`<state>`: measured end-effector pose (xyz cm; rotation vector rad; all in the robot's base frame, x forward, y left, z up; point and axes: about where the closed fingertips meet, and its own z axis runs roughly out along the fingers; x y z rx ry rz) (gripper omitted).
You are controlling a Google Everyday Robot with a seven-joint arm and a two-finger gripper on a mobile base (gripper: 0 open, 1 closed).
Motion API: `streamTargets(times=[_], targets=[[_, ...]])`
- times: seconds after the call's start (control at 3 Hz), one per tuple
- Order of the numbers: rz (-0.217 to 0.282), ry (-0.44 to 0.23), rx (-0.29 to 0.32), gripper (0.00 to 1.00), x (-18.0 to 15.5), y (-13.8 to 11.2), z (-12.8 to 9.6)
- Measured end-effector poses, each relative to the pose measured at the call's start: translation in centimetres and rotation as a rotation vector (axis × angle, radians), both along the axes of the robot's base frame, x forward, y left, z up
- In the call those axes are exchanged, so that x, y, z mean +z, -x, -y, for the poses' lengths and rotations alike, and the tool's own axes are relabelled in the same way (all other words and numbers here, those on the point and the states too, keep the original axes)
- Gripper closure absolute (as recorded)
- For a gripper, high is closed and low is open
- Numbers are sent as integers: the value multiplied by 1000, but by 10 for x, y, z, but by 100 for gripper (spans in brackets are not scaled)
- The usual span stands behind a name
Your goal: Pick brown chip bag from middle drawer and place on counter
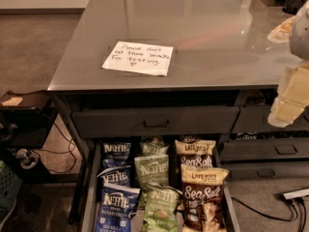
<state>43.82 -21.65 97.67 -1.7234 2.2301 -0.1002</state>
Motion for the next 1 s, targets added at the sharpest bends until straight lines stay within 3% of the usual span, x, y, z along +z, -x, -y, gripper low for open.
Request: streamTargets(times=[0.33,0.67,1.0], targets=[[1,-1,0,0,0,0,0],[-4,-66,17,0,-25,3,-10],[-4,-180,54,0,-75,10,-33]])
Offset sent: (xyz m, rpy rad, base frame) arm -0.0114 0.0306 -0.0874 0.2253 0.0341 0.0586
